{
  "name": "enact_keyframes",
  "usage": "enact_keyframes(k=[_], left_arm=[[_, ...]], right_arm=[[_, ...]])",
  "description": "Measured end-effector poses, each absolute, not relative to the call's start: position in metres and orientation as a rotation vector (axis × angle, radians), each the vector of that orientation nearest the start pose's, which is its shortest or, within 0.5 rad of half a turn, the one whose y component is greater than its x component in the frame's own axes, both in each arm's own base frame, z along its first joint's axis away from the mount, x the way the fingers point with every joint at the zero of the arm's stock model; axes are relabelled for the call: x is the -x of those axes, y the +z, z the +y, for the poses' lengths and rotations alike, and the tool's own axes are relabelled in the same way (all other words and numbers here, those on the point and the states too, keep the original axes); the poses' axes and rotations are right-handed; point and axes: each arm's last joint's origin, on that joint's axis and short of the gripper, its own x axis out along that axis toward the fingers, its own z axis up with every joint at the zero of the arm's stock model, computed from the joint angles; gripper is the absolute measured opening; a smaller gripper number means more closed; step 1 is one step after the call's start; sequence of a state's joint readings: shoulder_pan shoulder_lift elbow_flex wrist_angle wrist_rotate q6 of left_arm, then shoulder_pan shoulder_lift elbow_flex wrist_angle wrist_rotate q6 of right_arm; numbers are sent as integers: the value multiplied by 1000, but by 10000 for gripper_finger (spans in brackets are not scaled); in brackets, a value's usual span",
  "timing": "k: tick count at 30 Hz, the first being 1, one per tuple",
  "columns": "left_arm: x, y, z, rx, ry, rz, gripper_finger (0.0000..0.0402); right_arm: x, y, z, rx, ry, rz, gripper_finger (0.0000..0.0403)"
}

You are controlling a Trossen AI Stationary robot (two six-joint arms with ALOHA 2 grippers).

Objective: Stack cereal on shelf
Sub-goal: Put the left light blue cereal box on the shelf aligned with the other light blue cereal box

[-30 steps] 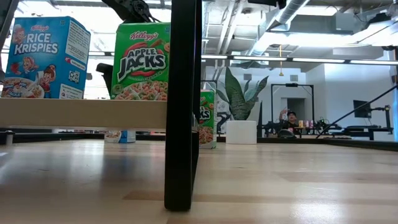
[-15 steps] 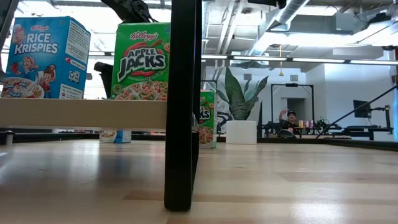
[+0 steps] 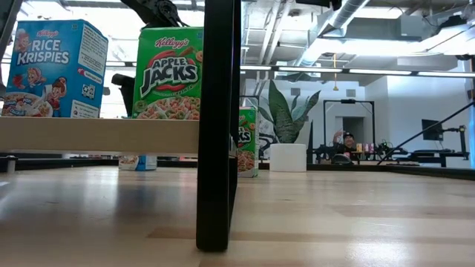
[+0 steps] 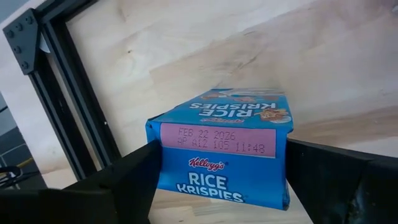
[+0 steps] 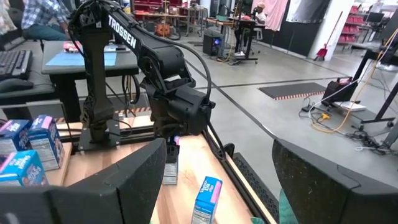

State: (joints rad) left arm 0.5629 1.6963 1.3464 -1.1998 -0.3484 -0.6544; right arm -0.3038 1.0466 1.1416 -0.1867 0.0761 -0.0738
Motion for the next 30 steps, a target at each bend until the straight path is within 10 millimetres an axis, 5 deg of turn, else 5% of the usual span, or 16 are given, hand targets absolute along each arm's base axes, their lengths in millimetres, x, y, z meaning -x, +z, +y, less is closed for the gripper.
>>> enact_keyframes(k=[8, 19, 30], left_arm=[[-252, 246, 167, 672, 1202, 1332, 298], [-260, 278, 166, 643, 1203, 1275, 297], [-267, 344, 133, 616, 1169, 1251, 297]], right_arm=[[-211, 406, -69, 76, -375, 108, 317], [-211, 406, -69, 76, -375, 108, 317], [-211, 406, -69, 76, -375, 108, 317]])
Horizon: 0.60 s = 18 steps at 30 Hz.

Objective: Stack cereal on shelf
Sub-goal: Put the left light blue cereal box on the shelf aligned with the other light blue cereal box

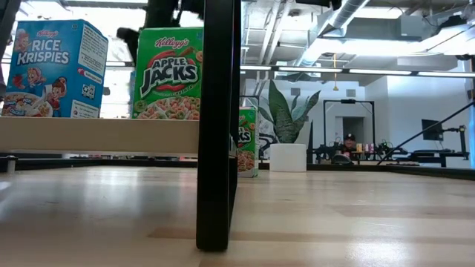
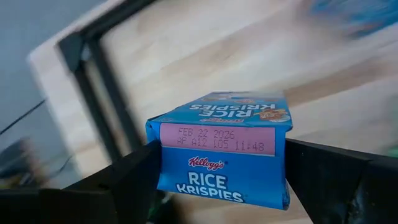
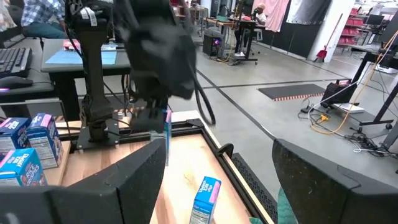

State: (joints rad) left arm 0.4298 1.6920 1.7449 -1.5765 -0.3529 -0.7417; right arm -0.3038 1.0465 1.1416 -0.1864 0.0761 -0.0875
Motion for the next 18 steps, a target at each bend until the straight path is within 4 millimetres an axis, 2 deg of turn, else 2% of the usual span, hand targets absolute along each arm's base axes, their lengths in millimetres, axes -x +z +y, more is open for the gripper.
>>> enact_keyframes(k=[7, 18], left_arm=[[-276, 389, 94, 677, 1050, 1047, 297], [-283, 423, 20, 739, 779, 978, 297]], right_arm=[[-211, 406, -69, 75, -375, 111, 317], [-211, 404, -69, 72, -374, 135, 317]])
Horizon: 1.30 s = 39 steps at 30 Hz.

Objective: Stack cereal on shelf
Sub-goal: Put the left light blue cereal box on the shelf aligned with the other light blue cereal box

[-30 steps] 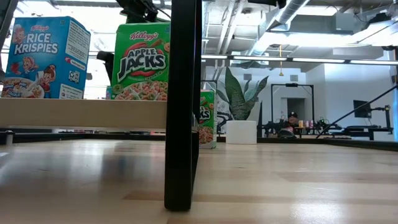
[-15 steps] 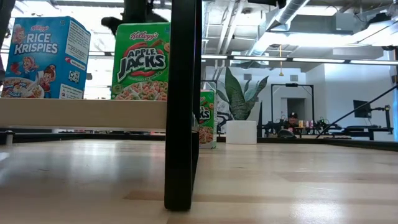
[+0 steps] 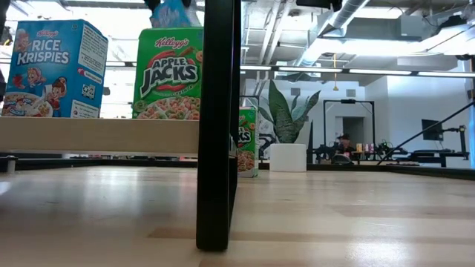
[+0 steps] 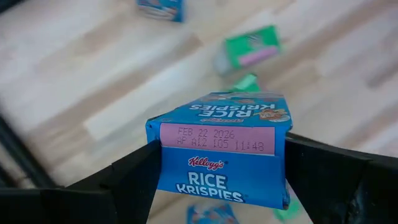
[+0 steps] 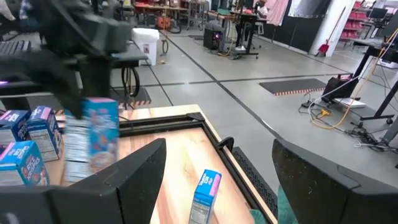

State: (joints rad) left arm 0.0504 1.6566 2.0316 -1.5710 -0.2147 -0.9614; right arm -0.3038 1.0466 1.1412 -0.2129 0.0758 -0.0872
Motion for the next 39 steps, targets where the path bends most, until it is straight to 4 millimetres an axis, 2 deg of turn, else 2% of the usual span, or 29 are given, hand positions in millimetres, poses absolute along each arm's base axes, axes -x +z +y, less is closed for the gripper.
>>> enact_keyframes(k=[8, 13, 20, 26, 31, 39], left_arm=[[-273, 449, -33, 819, 615, 920, 297], [-264, 456, -66, 921, 546, 926, 297], [-249, 458, -110, 1074, 487, 1009, 297], [-231, 457, -144, 1213, 518, 1041, 297], [-219, 448, -168, 1270, 590, 1050, 297], [-214, 408, -191, 1260, 780, 1124, 297]], right_arm=[[-212, 401, -69, 69, -372, 159, 317], [-212, 401, -68, 62, -369, 157, 317], [-212, 401, -68, 59, -369, 158, 317], [-212, 399, -68, 41, -370, 173, 317], [-211, 398, -68, 32, -371, 181, 317], [-211, 398, -68, 32, -371, 179, 317]])
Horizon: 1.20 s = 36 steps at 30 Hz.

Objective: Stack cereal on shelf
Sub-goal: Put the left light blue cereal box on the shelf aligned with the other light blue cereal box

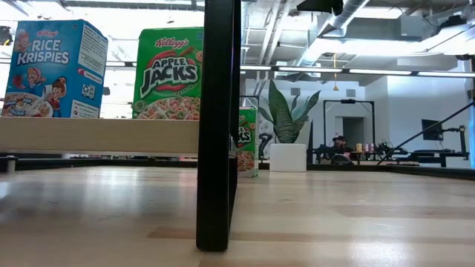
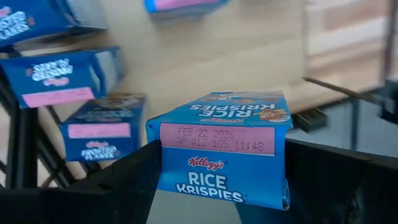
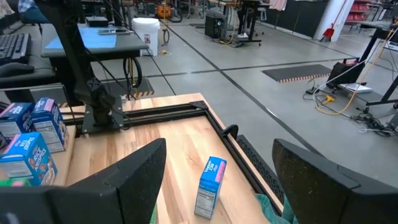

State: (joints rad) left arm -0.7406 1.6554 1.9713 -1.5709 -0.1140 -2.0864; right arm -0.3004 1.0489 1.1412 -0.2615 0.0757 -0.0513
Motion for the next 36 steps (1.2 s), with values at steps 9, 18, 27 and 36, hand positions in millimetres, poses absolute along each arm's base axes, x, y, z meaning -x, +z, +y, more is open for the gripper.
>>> enact_keyframes(k=[9, 18, 27, 36], left_arm=[[-216, 366, -194, 1171, 953, 1187, 297], [-222, 344, -189, 1148, 1034, 1173, 297], [-238, 325, -178, 1097, 1039, 1197, 297], [-242, 320, -172, 1066, 1046, 1227, 297]], right_arm=[[-211, 398, -68, 7, -373, 174, 317], [-211, 398, -68, 4, -373, 174, 317], [-211, 398, -68, 4, -374, 174, 317], [-211, 398, -68, 5, -374, 174, 317]])
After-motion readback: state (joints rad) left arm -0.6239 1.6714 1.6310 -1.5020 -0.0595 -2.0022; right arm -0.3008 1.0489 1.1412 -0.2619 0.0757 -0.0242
